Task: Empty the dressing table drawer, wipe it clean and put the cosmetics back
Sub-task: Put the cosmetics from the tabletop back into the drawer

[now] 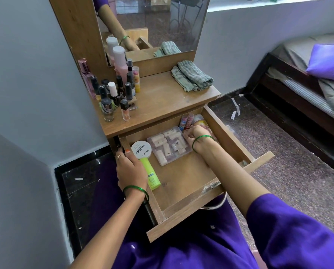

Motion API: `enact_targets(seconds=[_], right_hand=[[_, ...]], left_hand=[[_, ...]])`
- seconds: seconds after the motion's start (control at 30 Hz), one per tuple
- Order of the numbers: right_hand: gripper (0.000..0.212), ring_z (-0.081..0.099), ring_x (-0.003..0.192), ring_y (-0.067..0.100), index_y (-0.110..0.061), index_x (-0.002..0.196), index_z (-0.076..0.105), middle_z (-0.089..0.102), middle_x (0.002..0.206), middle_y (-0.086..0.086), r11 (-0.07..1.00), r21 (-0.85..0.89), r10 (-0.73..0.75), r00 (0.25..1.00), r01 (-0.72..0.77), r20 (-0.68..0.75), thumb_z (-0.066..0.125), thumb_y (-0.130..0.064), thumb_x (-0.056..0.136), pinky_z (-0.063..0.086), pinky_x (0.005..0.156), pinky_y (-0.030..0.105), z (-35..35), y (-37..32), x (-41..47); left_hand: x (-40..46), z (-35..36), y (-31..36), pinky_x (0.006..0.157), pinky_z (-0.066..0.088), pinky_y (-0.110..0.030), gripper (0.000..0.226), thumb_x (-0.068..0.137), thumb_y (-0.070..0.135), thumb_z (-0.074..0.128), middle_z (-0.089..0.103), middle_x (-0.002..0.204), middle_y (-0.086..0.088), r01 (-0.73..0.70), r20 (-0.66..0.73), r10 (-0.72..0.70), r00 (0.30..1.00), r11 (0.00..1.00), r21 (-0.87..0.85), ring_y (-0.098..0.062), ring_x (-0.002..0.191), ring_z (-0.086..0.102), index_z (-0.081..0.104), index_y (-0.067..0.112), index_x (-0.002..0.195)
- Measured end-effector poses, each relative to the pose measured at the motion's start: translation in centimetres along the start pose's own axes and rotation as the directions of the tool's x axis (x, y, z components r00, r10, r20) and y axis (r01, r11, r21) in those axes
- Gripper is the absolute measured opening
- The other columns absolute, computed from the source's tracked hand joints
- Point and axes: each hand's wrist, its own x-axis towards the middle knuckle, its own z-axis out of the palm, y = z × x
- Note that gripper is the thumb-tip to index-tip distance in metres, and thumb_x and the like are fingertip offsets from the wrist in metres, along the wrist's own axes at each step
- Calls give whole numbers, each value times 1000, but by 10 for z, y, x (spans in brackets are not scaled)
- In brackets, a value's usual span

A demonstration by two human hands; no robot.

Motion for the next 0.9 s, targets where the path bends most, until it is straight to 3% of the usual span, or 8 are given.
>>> enact_targets(seconds=[0.13, 0.27, 0.4, 0.53, 0.6, 0.7, 0.8, 0.9], right_hand=[[52, 51, 77, 19, -10, 114, 52, 48, 111, 12, 998, -56, -13, 1000, 12, -9, 33, 21, 78, 48, 36, 20, 3, -2, 6], [45, 47, 66, 14, -9, 115, 51, 48, 86, 10, 996, -83, -24, 998, 28, 50, 34, 18, 83, 51, 42, 23, -2, -5, -6], [49, 57, 103, 24, -4, 129, 49, 54, 116, 17, 967, -233, -75, 988, 106, 137, 43, 17, 84, 51, 63, 24, -12, -12, -19], [23, 46, 55, 13, -7, 94, 59, 50, 76, 9, 907, -316, -218, 953, 277, 210, 45, 10, 86, 42, 46, 18, -22, -21, -37], [19, 46, 55, 11, -13, 76, 56, 52, 72, 4, 797, -394, -361, 884, 458, 297, 50, 2, 85, 42, 51, 21, -23, -23, -46], [19, 53, 69, 13, -21, 69, 58, 57, 76, -1, 559, -468, -550, 729, 684, 408, 55, -6, 80, 47, 65, 30, -13, -25, -67], [11, 54, 76, 12, -19, 86, 60, 56, 82, -3, 382, -470, -587, 601, 796, 542, 58, -9, 83, 50, 69, 24, 11, -27, -87], [37, 54, 80, 13, -20, 117, 57, 54, 101, 5, 195, -470, -559, 491, 861, 668, 56, -5, 83, 48, 65, 13, 44, -33, -93]], left_hand=[[0, -1, 1, 72, 35, -34, 38, 102, 31, 27, 60, 121, -8, 12, -7, -12, 1000, 1000, 3, -32, 106, 57, 45, 17, 131], [-1, -2, 1, 70, 36, -34, 37, 102, 31, 27, 61, 118, -10, 5, -6, -5, 1000, 1000, 7, -32, 104, 59, 46, 15, 129], [-1, -2, 2, 70, 34, -34, 36, 102, 30, 27, 61, 119, -9, 0, -5, 0, 1000, 1000, 5, -32, 105, 58, 46, 16, 129], [0, -1, 1, 69, 34, -33, 35, 102, 30, 27, 61, 117, -10, -1, -7, 1, 1000, 1000, 3, -32, 104, 58, 46, 15, 127], [0, -1, 0, 69, 35, -34, 34, 102, 31, 27, 61, 116, -9, -4, -9, 4, 1000, 1000, 8, -33, 103, 58, 47, 16, 126], [0, -1, -1, 69, 36, -34, 35, 102, 31, 28, 61, 117, -9, -19, -11, 19, 1000, 1000, 13, -32, 104, 58, 47, 16, 127], [0, -1, -1, 69, 36, -34, 35, 102, 32, 27, 61, 109, -6, -12, -8, 12, 1000, 1000, 23, -30, 99, 58, 47, 16, 125], [0, 0, -1, 66, 36, -34, 35, 102, 32, 26, 54, 96, 0, 7, 0, -7, 1000, 999, 43, -23, 89, 55, 48, 13, 121]])
